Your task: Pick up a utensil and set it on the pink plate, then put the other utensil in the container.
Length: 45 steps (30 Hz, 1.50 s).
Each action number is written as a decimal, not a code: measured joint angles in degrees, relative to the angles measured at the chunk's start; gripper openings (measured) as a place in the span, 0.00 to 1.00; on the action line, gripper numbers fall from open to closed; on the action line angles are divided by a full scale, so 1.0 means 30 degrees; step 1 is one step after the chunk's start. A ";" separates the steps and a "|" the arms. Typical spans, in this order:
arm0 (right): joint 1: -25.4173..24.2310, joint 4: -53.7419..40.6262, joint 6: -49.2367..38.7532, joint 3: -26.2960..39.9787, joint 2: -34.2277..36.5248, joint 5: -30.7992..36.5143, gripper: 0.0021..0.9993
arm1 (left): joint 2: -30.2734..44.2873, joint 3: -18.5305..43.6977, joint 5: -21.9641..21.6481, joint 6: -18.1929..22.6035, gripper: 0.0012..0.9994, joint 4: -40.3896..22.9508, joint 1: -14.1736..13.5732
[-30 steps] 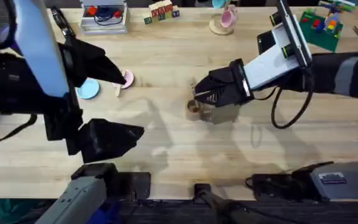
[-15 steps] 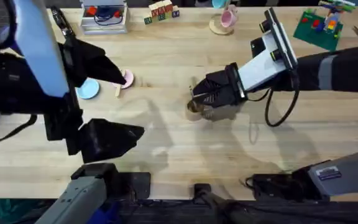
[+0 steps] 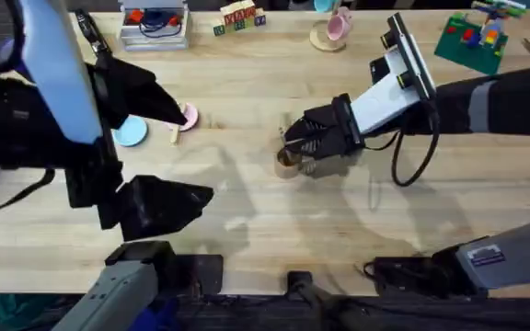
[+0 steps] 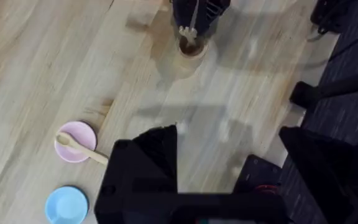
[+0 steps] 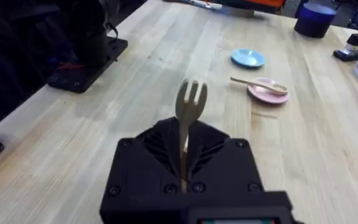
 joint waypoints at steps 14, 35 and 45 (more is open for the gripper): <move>0.0251 0.0533 0.1053 0.0000 0.1636 0.0095 0.37 | 0.0000 0.0000 0.0000 0.0004 0.99 0.0004 0.0000; 0.0251 0.0707 0.6828 0.0446 0.1643 0.0576 1.00 | 0.0000 0.0000 0.0000 0.0004 0.99 0.0003 0.0000; -0.0305 0.0574 1.3802 0.1604 0.0468 0.1143 0.99 | 0.0000 0.0000 0.0000 0.0004 0.99 0.0004 0.0000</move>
